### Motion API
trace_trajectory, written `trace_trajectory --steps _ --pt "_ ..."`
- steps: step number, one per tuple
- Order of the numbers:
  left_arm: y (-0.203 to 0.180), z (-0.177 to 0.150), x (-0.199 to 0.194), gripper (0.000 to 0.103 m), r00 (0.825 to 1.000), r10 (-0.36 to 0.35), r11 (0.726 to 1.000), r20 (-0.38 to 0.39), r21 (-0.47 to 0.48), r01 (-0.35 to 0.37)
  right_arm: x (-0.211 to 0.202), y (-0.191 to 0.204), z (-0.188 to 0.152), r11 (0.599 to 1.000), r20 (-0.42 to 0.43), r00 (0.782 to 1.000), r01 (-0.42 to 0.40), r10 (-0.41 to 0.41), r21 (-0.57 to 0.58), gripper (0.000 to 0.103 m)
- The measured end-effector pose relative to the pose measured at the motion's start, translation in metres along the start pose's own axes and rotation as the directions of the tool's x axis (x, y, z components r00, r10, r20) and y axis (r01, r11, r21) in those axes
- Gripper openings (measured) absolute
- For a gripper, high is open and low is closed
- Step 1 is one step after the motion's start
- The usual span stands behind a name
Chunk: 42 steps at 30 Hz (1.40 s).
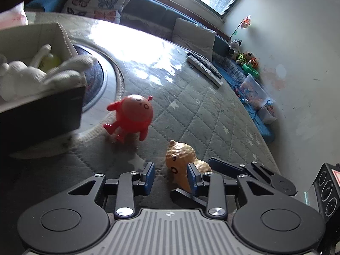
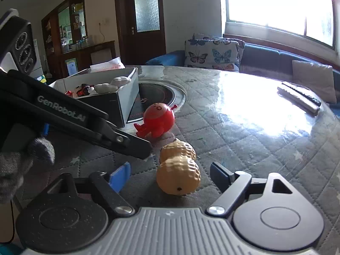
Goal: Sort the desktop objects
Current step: 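Move the left gripper down to the tan dog figure on the table, then close the left gripper on the tan dog figure, then lift the tan dog figure with the left gripper over the box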
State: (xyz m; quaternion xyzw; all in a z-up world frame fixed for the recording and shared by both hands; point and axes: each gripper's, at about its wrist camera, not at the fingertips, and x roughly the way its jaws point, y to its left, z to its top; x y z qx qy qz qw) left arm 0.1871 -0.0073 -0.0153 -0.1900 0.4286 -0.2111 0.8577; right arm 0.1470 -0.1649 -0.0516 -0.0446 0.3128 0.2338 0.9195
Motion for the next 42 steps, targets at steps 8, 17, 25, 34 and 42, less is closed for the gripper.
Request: trace_trajectory --steps 8,17,25,34,42 --pt "0.002 0.005 0.015 0.037 0.999 -0.039 0.997 -0.006 -0.070 0.039 0.005 -0.011 -0.002 0.999 -0.007 1.000 -0.030 0.030 0.040 0.063" --pt "0.010 0.006 0.021 0.039 0.997 -0.075 0.989 -0.003 -0.129 0.074 0.007 -0.014 -0.004 0.997 0.001 0.999 -0.051 0.051 0.066 0.046" --pt "0.007 0.003 0.009 0.037 0.997 -0.077 0.993 0.028 -0.092 0.079 0.002 -0.007 -0.001 0.996 0.007 0.998 -0.058 0.058 0.066 0.045" --pt "0.020 0.017 -0.061 0.037 0.980 -0.057 0.992 0.191 -0.099 0.077 -0.011 0.033 0.042 0.992 0.111 0.986 -0.121 0.125 -0.040 0.045" --pt "0.060 0.043 -0.111 0.036 0.947 0.021 0.990 0.320 -0.137 0.025 0.018 0.080 0.095 0.969 0.169 0.959 -0.205 0.227 -0.139 0.045"
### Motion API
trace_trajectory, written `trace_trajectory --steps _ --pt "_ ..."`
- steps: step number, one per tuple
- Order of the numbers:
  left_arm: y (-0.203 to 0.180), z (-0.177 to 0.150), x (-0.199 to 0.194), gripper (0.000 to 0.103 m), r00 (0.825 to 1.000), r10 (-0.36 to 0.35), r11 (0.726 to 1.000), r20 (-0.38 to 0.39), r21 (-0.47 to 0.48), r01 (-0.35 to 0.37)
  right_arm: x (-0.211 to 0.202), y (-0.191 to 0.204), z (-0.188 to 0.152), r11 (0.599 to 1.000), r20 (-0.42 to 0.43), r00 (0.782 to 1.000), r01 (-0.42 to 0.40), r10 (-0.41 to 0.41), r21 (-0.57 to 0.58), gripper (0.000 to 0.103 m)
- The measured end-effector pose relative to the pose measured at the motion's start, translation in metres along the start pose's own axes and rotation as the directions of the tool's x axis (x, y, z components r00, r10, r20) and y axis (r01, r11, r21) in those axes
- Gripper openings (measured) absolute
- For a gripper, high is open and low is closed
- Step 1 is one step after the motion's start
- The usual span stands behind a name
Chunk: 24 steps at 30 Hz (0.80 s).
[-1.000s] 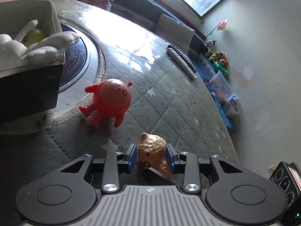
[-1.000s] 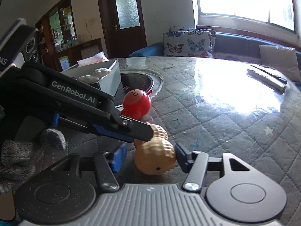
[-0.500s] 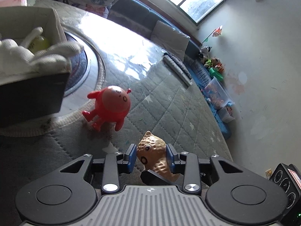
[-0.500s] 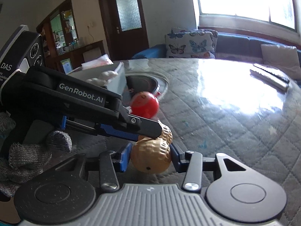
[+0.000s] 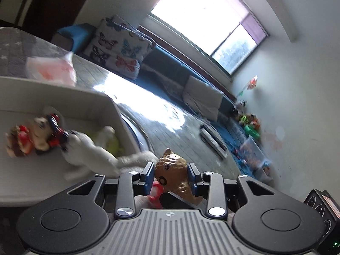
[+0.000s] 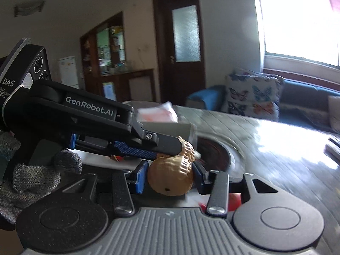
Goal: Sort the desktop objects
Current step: 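Lift the tan dog figure with the left gripper over the box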
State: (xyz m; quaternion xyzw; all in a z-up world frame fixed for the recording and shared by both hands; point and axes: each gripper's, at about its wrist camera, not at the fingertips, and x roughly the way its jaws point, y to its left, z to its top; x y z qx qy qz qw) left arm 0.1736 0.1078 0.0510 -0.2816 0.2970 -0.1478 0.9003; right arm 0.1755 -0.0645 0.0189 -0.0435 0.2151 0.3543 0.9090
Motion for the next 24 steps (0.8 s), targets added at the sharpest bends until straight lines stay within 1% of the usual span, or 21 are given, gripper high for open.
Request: trace_trajectory --steps 2,6,9,12,18,24 --pt "0.013 0.009 -0.005 0.036 1.000 0.018 1.000 0.018 -0.021 -0.017 0.020 0.008 0.012 1.000 -0.001 1.000 -0.026 0.026 -0.015 0.045" --pt "0.039 0.025 -0.007 0.036 0.998 0.048 0.997 0.035 -0.055 -0.046 0.054 0.018 0.024 0.998 -0.015 0.998 -0.061 0.061 -0.022 0.045" --pt "0.056 0.035 -0.003 0.036 0.997 0.069 0.995 0.030 -0.071 -0.067 0.075 0.019 0.029 0.997 -0.034 0.996 -0.079 0.078 -0.010 0.045" --pt "0.073 0.038 0.006 0.036 0.996 0.085 0.992 0.013 -0.089 -0.084 0.097 0.015 0.029 0.995 -0.071 0.992 -0.102 0.102 0.005 0.045" --pt "0.097 0.031 0.013 0.036 0.994 0.111 0.988 -0.010 -0.105 -0.111 0.121 0.013 0.019 0.993 -0.126 0.985 -0.118 0.119 0.020 0.045" --pt "0.099 0.028 0.005 0.036 0.992 0.124 0.991 0.003 -0.049 -0.124 0.130 0.023 0.012 0.991 -0.153 0.979 -0.135 0.134 0.000 0.045"
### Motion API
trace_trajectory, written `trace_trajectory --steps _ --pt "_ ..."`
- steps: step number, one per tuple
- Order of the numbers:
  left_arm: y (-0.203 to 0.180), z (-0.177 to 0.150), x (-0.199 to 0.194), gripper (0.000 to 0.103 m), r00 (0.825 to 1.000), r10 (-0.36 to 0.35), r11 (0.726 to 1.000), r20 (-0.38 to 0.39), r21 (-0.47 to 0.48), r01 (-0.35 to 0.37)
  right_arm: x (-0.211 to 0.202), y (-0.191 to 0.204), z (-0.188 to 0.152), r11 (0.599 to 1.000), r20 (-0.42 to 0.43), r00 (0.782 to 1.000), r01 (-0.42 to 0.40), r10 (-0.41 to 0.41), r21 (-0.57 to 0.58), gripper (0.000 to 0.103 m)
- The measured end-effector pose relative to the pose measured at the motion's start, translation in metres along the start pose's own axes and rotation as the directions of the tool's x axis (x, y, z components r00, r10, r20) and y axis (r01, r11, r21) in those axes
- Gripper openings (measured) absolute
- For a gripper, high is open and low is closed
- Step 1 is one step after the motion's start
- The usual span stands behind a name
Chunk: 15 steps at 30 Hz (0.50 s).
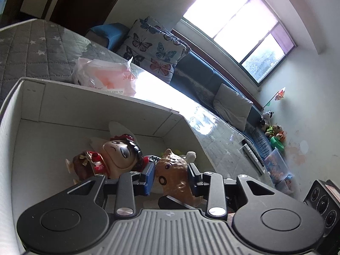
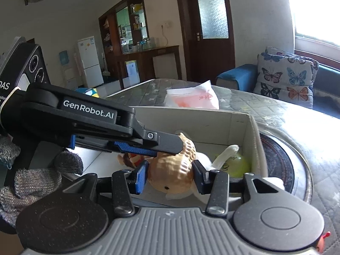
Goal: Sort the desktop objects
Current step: 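Lift the tan dog figure with the left gripper over the box, then lower the tan figure into the box and open the left gripper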
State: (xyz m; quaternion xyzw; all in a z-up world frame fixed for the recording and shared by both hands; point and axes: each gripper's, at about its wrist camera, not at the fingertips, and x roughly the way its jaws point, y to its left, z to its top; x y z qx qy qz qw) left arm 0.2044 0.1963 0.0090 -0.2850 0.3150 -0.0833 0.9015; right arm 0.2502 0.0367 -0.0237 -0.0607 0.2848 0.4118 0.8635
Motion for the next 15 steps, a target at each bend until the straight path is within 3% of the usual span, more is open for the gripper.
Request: trace_trajectory --steps 8,15 --pt "-0.012 -0.013 -0.007 0.037 0.998 0.053 0.987 0.022 0.152 -0.056 0.008 0.010 -0.005 1.000 -0.038 0.999 -0.016 0.016 -0.003 0.046" --pt "-0.007 -0.019 -0.007 0.037 0.999 0.052 0.986 0.006 0.159 -0.052 0.010 0.011 -0.003 1.000 -0.050 0.999 -0.007 0.006 -0.009 0.046"
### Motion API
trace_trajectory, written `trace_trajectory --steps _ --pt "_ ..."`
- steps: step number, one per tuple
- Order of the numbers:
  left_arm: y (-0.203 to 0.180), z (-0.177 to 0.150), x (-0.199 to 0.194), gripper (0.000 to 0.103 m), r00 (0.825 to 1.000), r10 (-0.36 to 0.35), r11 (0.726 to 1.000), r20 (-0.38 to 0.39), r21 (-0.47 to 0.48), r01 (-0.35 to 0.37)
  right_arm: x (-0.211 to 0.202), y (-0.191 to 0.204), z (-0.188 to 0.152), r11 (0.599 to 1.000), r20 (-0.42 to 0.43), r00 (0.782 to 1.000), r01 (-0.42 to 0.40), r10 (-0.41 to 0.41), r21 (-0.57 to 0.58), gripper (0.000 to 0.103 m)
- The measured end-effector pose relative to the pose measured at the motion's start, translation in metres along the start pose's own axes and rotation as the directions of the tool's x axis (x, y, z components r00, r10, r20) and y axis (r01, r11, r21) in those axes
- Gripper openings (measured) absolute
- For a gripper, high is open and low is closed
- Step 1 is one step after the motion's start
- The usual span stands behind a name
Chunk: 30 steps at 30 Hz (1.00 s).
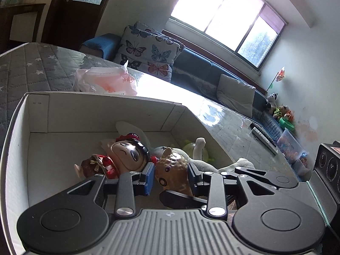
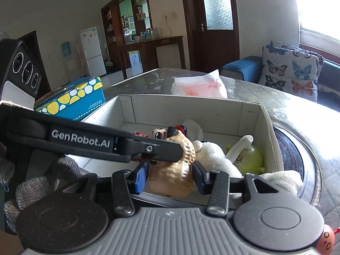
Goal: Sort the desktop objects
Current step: 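Lower the tan figure into the box and open the left gripper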
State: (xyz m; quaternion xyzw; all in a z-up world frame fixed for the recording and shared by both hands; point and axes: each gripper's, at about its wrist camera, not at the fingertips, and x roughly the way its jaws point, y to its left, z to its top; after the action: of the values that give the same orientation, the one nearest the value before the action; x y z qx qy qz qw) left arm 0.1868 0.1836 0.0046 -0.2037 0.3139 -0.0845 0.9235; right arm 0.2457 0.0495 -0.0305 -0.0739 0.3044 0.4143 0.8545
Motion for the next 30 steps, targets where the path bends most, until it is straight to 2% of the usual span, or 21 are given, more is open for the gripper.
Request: trace_trajectory --steps 11,18,25,28,30 --pt "0.005 0.003 -0.007 0.037 1.000 -0.003 1.000 0.009 -0.025 0.003 -0.001 0.005 0.002 1.000 -0.011 1.000 0.011 -0.011 -0.009 0.046" --pt "-0.002 0.005 -0.019 0.036 0.999 -0.009 0.999 0.032 -0.030 0.010 -0.018 0.007 0.001 1.000 0.029 0.999 0.021 -0.021 -0.021 0.047" --pt "-0.027 0.001 -0.031 0.036 0.998 -0.046 0.999 0.043 -0.012 0.046 -0.055 0.002 -0.011 0.998 0.072 0.996 0.060 -0.059 -0.019 0.064" --pt "-0.039 -0.005 -0.032 0.036 0.997 -0.071 0.997 0.037 -0.007 0.071 -0.076 -0.004 -0.024 0.997 0.097 0.992 0.078 -0.077 -0.001 0.064" --pt "-0.047 -0.011 -0.032 0.036 0.996 -0.086 0.996 0.030 0.001 0.086 -0.091 -0.009 -0.031 0.996 0.111 0.989 0.093 -0.093 0.009 0.070"
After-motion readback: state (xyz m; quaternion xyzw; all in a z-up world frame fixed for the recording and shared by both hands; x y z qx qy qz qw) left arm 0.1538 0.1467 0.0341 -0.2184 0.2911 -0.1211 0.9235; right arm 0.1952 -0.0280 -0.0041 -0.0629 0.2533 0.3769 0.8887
